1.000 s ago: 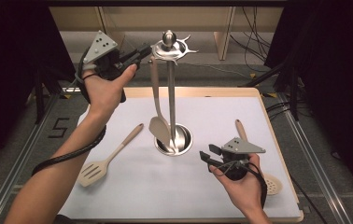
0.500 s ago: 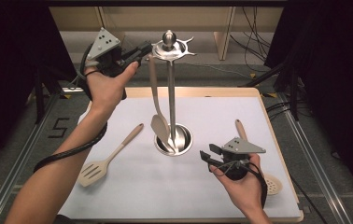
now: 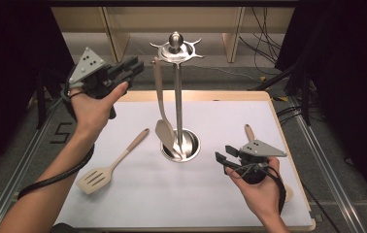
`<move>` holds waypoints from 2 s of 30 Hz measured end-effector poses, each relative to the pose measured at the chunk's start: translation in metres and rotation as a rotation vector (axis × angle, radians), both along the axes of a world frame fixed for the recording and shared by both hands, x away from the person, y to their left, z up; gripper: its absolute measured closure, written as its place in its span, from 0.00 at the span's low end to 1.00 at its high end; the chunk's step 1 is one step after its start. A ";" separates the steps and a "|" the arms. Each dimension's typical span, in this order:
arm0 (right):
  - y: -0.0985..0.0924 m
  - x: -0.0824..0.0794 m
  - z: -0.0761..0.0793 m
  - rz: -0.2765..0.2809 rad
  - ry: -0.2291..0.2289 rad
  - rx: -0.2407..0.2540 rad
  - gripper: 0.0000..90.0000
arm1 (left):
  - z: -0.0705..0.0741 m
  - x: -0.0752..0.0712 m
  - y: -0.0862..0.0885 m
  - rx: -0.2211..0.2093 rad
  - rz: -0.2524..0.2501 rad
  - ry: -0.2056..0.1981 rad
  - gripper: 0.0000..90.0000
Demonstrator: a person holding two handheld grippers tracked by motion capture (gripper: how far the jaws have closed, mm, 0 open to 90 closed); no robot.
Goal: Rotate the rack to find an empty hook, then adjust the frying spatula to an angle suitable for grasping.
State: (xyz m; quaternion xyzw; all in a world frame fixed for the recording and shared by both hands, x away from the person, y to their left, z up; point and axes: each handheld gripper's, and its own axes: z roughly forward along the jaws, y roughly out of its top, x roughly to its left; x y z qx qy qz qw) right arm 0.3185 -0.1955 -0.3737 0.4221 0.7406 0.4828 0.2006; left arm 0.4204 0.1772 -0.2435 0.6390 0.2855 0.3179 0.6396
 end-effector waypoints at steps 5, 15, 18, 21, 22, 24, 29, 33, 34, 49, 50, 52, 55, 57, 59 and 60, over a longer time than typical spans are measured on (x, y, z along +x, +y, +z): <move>-0.007 0.005 0.003 -0.011 -0.015 -0.005 0.62 | -0.024 -0.008 0.018 0.025 0.016 0.049 0.64; -0.004 0.009 0.005 -0.017 0.006 0.027 0.62 | -0.056 -0.015 0.044 0.053 0.049 0.122 0.55; -0.006 0.009 0.005 -0.003 -0.004 -0.005 0.62 | -0.060 -0.014 0.046 0.067 0.047 0.133 0.53; -0.008 0.006 0.006 -0.016 0.007 -0.004 0.62 | -0.067 -0.011 0.049 0.128 0.049 0.170 0.52; -0.008 0.007 0.006 -0.006 -0.009 0.002 0.62 | -0.068 -0.009 0.050 0.143 0.049 0.181 0.52; -0.009 0.005 0.007 -0.017 -0.008 0.015 0.62 | -0.073 -0.007 0.052 0.178 0.059 0.214 0.52; -0.013 0.001 0.007 -0.011 -0.027 0.000 0.62 | -0.093 0.003 0.054 0.279 0.054 0.341 0.48; -0.016 -0.001 0.009 -0.023 -0.033 -0.007 0.62 | -0.110 0.008 0.053 0.390 0.035 0.457 0.49; -0.015 -0.002 0.009 -0.025 -0.018 0.006 0.62 | -0.113 0.010 0.053 0.428 0.029 0.474 0.49; -0.015 -0.001 0.006 -0.023 0.012 -0.007 0.63 | -0.153 0.028 0.054 0.641 0.023 0.702 0.50; -0.016 0.001 0.005 -0.007 -0.009 -0.013 0.63 | -0.154 0.029 0.054 0.663 0.018 0.719 0.50; -0.015 0.000 0.006 -0.010 0.001 -0.011 0.63 | -0.160 0.031 0.054 0.702 0.022 0.756 0.49; -0.013 -0.001 0.007 -0.013 0.011 -0.004 0.63 | -0.168 0.031 0.052 0.707 0.046 0.811 0.49; -0.012 0.000 0.006 -0.008 -0.005 0.000 0.63 | -0.171 0.032 0.051 0.709 0.051 0.821 0.49; -0.013 0.000 0.005 -0.005 -0.011 -0.023 0.63 | -0.176 0.035 0.051 0.736 0.052 0.844 0.49; -0.013 0.000 0.005 -0.005 -0.011 -0.023 0.63 | -0.176 0.035 0.051 0.736 0.052 0.844 0.49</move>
